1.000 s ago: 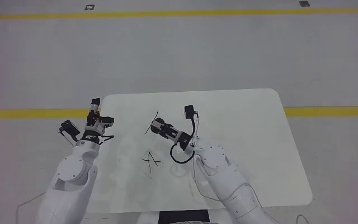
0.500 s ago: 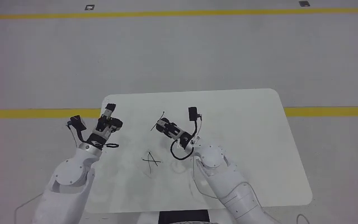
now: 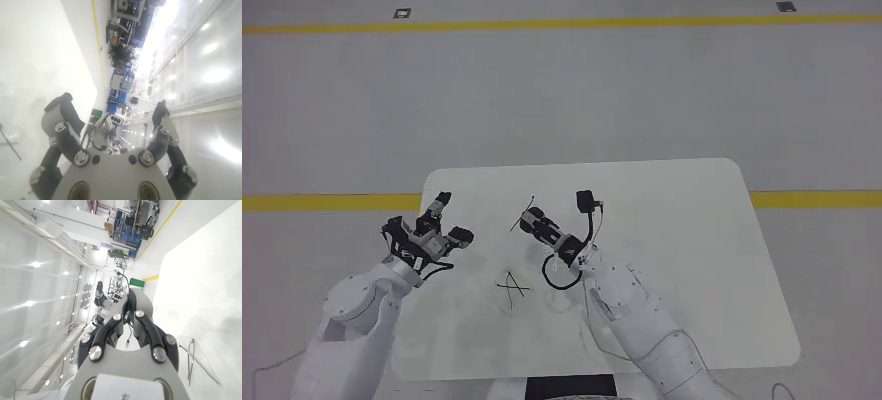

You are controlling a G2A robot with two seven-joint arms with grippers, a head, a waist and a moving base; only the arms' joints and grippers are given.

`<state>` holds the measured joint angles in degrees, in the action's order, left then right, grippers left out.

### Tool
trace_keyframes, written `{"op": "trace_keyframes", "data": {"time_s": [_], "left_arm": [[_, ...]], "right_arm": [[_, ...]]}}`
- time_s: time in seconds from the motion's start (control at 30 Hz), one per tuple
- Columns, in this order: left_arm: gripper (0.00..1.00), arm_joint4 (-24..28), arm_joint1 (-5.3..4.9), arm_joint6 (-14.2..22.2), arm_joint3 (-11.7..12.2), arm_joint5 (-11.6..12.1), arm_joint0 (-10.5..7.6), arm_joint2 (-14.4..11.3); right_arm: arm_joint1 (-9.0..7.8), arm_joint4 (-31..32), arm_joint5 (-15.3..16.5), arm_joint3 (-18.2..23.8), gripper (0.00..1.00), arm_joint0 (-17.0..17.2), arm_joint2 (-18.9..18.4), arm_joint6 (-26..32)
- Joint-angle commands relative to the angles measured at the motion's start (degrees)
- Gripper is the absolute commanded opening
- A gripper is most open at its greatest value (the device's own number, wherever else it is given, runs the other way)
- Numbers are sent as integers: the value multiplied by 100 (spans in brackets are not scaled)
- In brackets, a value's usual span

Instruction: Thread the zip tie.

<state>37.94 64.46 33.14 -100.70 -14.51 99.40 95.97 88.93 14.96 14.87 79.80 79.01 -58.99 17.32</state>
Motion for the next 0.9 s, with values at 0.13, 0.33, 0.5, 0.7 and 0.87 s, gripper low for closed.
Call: {"op": "trace_keyframes", "data": {"time_s": [0.13, 0.33, 0.5, 0.7, 0.87], "left_arm": [[100, 160, -53, 331, 5, -447, -68, 113], [100, 347, -37, 200, 84, -497, -91, 79], [100, 1899, -198, 918, 702, -497, -49, -535], [100, 4387, -950, 1218, 1315, -497, -365, -1556], [100, 4944, -1291, 1139, 1315, -497, -570, -1923]], "right_arm": [[-5, 75, 98, -51, 0, 1, 49, -188], [-5, 75, 98, -51, 0, 1, 49, -188], [-27, 238, 337, 24, 0, 41, 95, -310], [-62, 546, 461, 180, 0, 95, 158, -611], [-80, 645, 461, 217, 0, 103, 165, -680]]}}
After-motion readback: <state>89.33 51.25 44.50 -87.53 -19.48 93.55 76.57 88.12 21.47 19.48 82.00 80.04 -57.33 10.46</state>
